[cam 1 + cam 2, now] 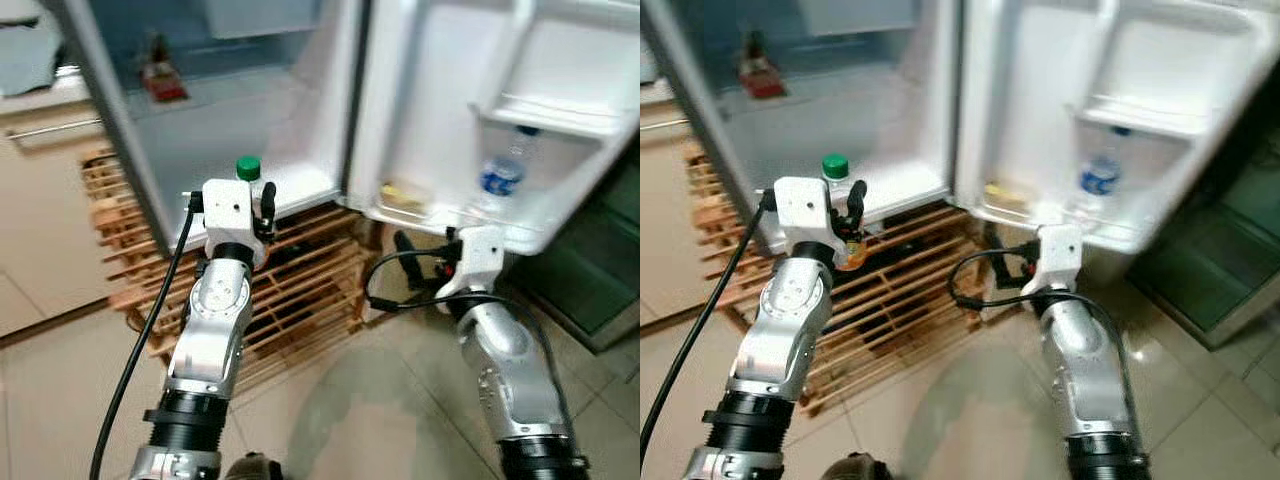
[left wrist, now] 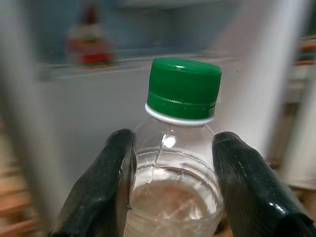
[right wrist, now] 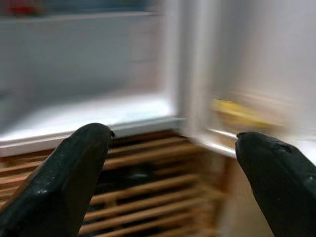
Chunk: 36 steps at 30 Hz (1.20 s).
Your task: Restocking fridge
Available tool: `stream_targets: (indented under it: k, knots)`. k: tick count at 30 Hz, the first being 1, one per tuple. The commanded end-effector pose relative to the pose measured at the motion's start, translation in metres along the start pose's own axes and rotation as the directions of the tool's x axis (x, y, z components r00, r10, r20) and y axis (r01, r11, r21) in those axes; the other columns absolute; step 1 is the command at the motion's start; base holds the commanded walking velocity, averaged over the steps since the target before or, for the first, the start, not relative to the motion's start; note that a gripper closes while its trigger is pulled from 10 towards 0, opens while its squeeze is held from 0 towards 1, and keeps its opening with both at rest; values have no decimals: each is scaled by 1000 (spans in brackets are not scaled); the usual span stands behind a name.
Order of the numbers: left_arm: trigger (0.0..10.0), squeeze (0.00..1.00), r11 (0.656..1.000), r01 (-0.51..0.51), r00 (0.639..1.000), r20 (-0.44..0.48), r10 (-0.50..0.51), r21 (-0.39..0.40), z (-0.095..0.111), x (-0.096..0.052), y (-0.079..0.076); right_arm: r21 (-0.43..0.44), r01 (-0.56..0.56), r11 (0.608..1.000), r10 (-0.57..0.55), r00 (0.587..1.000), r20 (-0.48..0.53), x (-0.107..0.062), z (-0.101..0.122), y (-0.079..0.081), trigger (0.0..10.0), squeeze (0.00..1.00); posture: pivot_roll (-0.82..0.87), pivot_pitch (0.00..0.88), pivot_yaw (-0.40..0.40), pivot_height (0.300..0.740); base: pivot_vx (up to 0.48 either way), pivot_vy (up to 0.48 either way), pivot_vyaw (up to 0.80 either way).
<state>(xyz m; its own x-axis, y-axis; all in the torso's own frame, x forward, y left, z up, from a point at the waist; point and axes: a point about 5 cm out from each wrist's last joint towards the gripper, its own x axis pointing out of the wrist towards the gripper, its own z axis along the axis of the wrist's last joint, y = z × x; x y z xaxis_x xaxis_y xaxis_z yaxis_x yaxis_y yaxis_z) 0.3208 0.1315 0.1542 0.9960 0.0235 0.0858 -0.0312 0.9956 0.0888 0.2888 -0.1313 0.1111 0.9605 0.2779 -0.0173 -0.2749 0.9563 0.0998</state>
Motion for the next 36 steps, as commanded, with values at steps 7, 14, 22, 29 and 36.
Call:
stream_targets:
  k: [7,14,22,29,36]
  knots:
    - [10000,0,998,26,999,32,-28,62,12,6,-11,-56,-10,998,8,1000,-26,0,-4,-3,10000,118,-89,0,3,740,0,-273,273]
    - [10000,0,996,35,999,17,-37,86,10,9,-11,-64,-4,998,3,1000,-10,-2,-3,-2,10000,137,-93,0,7,740,0,-471,543]
    - [10000,0,994,43,999,11,-45,100,9,13,-10,-76,13,997,-13,1000,-5,-2,-3,-5,10000,141,-98,0,13,740,0,-456,738]
    - [10000,0,994,55,998,5,-56,96,7,17,-9,-92,8,996,-8,1000,-3,-4,-4,-2,10000,118,-99,0,12,740,40,-433,209]
    - [10000,0,975,222,971,90,-220,-19,16,9,-21,-112,54,992,-52,998,18,-7,-4,-6,10000,118,-100,0,11,740,177,-56,0]
